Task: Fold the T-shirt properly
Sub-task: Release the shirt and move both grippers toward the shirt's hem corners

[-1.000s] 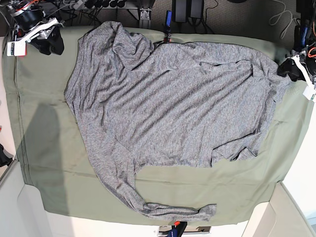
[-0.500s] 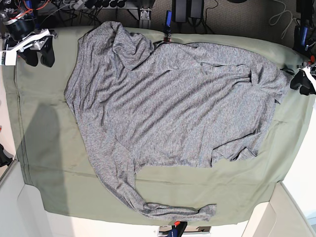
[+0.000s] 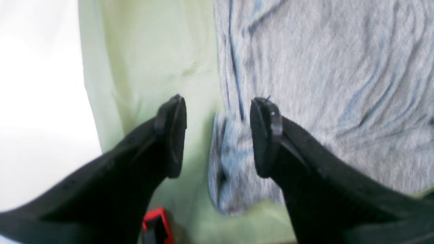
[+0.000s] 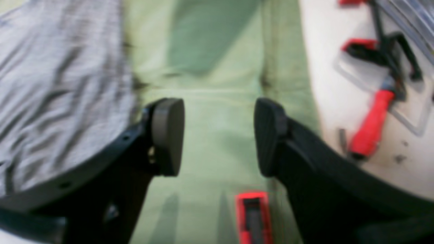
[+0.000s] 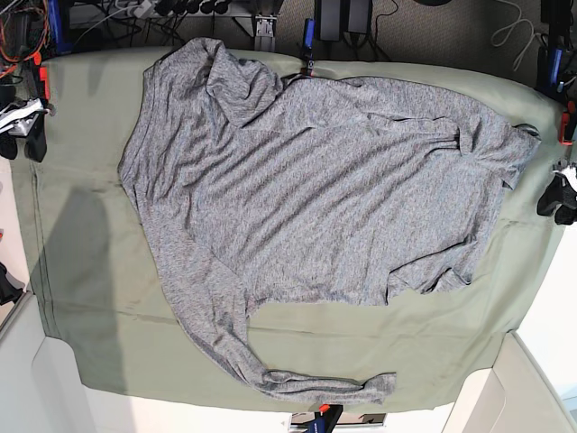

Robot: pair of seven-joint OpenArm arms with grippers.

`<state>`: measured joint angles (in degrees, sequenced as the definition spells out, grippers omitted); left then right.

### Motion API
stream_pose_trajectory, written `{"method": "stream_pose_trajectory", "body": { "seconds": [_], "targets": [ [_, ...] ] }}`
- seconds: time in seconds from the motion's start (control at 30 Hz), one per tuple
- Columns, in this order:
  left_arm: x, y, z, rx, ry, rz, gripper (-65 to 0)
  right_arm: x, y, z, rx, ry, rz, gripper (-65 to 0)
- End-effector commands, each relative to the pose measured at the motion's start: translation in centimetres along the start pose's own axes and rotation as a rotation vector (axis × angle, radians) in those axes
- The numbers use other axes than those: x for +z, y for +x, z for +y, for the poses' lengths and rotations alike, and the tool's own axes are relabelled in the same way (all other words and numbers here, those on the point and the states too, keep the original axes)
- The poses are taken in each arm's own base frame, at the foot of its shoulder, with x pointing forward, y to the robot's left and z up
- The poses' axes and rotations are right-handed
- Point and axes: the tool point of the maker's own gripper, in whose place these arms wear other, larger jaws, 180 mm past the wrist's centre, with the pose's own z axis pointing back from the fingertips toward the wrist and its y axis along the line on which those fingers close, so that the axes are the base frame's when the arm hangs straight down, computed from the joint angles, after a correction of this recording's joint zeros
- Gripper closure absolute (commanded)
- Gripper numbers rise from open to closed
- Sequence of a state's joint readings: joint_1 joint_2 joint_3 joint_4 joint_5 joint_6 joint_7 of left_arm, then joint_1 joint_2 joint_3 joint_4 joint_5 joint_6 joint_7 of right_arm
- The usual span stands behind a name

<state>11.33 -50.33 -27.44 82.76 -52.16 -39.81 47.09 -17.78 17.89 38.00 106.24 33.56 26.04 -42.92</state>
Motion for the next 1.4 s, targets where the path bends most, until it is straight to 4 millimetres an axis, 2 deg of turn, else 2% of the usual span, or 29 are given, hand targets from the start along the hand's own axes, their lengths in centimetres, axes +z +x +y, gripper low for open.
{"method": "stream_pose_trajectory", "body": {
  "seconds": [0.0, 0.17, 0.33, 0.47, 0.67, 0.83, 0.93, 1.07, 1.27, 1.37],
  "targets": [
    [0.7, 2.5, 0.9, -0.022, 0.016, -0.067, -32.9, -0.3, 2.0, -0.7, 0.007, -0.004, -0.056, -33.2],
    [-1.4, 3.2, 1.5, 0.031, -0.004, -0.073, -32.9, -3.1, 2.0, -3.1, -0.101, -0.020, -0.048, -33.2],
    [-4.6, 4.5, 1.3, 0.050, -0.031, -0.071, -32.9, -6.1, 1.7, -3.7, -0.239, 0.013, -0.036, -33.2],
    [-7.4, 5.6, 0.9, 0.075, -0.037, -0.066, -32.9, -7.8, 1.6, -1.4, -0.261, 0.082, -0.036, -33.2],
    [-11.6, 6.8, 0.2, 0.088, -0.039, -0.052, -32.9, -10.5, -0.1, 4.4, -0.219, 0.153, 0.024, -33.2],
    [-14.7, 8.5, 0.4, 0.166, -0.007, -0.066, -32.9, -11.0, -2.0, 7.2, -0.267, 0.191, 0.052, -33.2],
    [-16.1, 9.2, 0.0, 0.204, -0.005, -0.097, -32.9, -11.1, -2.4, 8.1, -0.285, 0.203, 0.058, -33.1],
    [-17.3, 8.9, -0.5, 0.206, 0.004, -0.113, -32.9, -11.1, -2.4, 8.2, -0.286, 0.206, 0.055, -33.2],
    [-19.0, 8.3, -2.4, 0.178, 0.004, -0.083, -32.9, -11.3, -0.9, 8.1, -0.285, 0.203, 0.007, -33.2],
    [-19.5, 8.2, -2.5, 0.200, 0.032, -0.074, -32.9, -11.4, -0.5, 8.1, -0.281, 0.204, 0.001, -33.2]
  ]
}}
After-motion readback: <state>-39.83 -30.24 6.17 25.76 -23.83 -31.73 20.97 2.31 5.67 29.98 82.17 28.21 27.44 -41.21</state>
